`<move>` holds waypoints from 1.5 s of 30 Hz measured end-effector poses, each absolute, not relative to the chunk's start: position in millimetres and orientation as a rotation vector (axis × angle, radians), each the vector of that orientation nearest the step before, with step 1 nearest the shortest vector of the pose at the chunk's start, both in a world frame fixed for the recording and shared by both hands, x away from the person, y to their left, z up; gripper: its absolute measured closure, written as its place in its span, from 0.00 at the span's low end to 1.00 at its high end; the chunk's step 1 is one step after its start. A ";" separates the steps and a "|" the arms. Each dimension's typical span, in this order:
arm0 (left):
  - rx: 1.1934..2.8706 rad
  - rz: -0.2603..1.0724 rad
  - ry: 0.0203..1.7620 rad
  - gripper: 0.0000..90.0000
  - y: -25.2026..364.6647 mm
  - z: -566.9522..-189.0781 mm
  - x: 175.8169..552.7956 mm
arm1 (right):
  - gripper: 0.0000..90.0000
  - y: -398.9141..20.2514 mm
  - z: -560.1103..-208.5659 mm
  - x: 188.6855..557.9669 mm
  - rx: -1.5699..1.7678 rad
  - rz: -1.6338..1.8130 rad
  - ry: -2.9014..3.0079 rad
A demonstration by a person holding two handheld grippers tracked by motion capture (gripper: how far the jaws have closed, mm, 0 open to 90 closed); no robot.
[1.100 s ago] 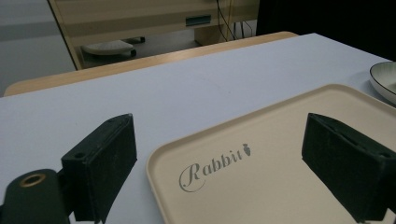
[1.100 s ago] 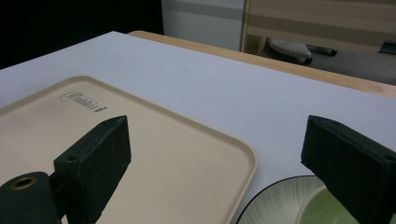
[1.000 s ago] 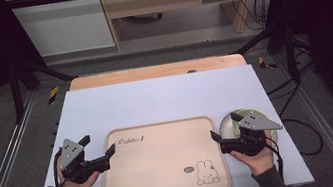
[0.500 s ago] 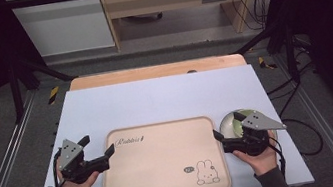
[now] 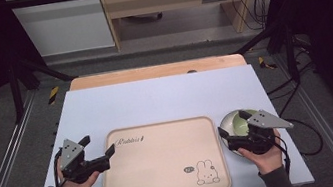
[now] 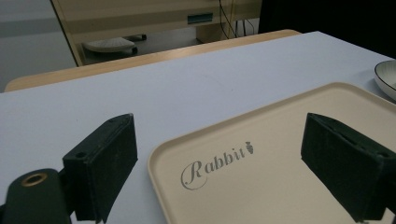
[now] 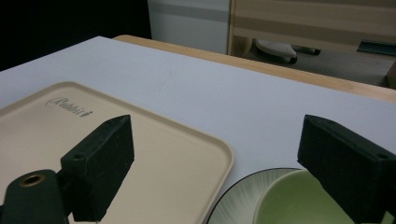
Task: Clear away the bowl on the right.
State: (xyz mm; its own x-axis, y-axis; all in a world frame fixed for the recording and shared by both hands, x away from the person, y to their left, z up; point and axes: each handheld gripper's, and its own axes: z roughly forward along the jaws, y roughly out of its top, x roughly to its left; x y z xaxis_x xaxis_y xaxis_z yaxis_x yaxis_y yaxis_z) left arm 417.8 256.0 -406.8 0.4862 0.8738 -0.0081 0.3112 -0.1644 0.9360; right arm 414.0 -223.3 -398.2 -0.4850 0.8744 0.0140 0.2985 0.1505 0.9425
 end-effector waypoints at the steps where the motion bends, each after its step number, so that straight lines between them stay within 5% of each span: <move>1: 1.718 0.693 1.016 0.11 256.0 -406.9 417.9 | 0.12 -223.9 -397.8 414.0 1.119 1.336 1.873; 45: 1.702 0.693 1.046 0.12 262.6 -407.9 422.1 | 0.17 -265.7 -392.0 412.5 1.248 1.281 1.791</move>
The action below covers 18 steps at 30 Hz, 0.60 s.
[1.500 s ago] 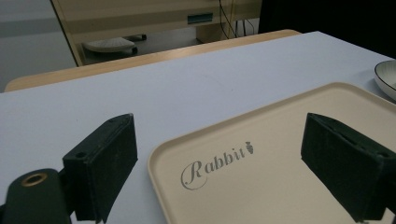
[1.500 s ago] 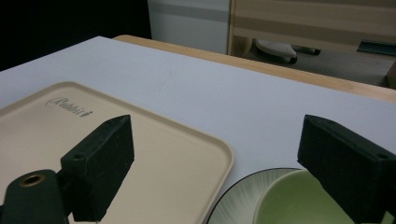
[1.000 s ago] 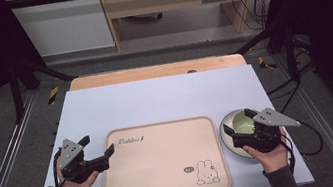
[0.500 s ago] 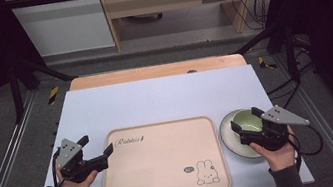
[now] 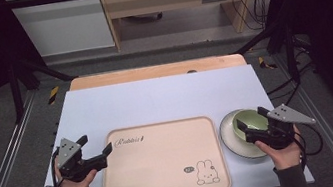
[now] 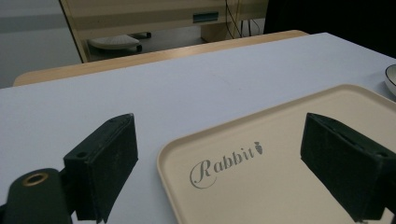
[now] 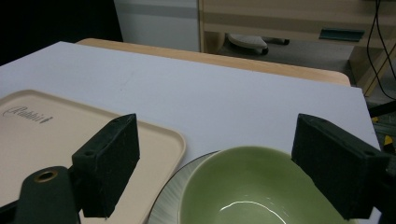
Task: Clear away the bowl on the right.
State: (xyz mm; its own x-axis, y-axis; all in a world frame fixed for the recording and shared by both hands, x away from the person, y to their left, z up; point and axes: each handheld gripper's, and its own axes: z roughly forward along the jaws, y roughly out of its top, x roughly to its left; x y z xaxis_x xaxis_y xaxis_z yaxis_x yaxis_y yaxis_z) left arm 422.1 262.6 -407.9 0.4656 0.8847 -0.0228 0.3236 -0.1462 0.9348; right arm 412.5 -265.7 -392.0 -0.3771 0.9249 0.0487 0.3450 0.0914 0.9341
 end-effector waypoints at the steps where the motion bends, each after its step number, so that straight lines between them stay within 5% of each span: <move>1: 1.702 0.694 1.045 0.12 262.6 -407.9 422.2 | 0.17 -266.7 -392.0 412.6 1.250 1.277 1.790; 18: 1.708 0.699 1.047 0.12 262.6 -408.3 421.5 | 0.18 -280.7 -391.3 412.9 1.295 1.208 1.760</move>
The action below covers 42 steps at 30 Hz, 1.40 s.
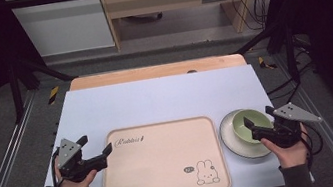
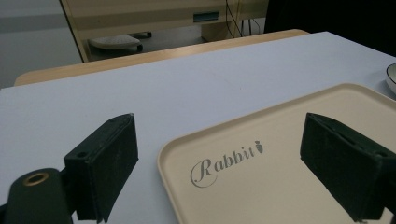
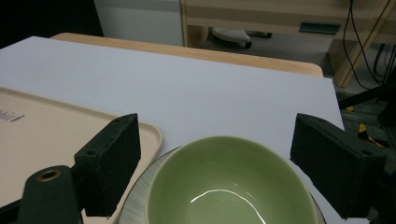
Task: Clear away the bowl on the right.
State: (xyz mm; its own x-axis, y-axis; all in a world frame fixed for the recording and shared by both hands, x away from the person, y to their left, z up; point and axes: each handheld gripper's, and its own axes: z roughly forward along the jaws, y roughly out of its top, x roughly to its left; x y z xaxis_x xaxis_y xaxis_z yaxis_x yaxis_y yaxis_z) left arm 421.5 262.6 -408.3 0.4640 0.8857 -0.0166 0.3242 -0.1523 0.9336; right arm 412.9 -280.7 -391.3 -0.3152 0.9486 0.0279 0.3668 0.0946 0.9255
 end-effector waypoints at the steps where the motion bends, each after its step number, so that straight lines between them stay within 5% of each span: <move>1: 1.709 0.699 1.046 0.12 262.5 -408.3 421.6 | 0.18 -281.8 -391.5 413.0 1.299 1.201 1.760; 23: 1.718 0.699 1.030 0.12 257.6 -407.5 420.0 | 0.20 -297.6 -399.8 420.1 1.400 1.087 1.760; 42: 1.723 0.699 1.027 0.12 255.5 -407.9 420.0 | 0.38 -311.0 -417.3 431.5 1.495 0.972 1.786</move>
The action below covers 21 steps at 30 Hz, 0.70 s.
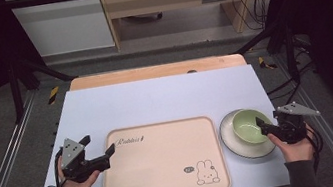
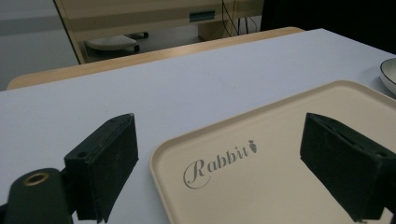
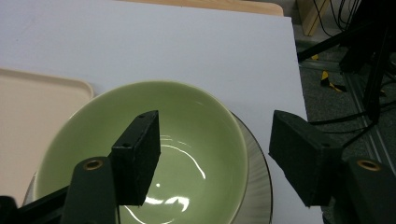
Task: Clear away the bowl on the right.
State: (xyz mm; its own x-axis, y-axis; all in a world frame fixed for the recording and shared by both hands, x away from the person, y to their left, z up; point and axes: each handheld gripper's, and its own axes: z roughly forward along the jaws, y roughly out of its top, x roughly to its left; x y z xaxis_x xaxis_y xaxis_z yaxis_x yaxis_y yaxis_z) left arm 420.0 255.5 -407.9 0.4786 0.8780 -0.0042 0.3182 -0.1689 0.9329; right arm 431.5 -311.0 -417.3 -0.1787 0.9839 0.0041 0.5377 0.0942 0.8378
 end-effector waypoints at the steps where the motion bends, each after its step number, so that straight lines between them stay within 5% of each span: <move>1: 1.726 0.698 1.026 0.12 255.6 -407.9 420.0 | 0.39 -311.4 -418.1 431.9 1.498 0.966 1.788; 21: 1.734 0.696 1.027 0.12 254.2 -409.2 420.6 | 0.59 -316.3 -429.4 443.2 1.600 0.836 1.841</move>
State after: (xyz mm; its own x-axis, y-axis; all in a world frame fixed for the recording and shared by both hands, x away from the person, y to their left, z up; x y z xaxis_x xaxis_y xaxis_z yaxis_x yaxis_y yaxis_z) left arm 420.6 254.2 -409.2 0.4814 0.8765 -0.0012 0.3237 -0.1765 0.9296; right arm 443.2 -316.3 -429.4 -0.1347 0.9908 -0.0098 0.6444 0.0951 0.7588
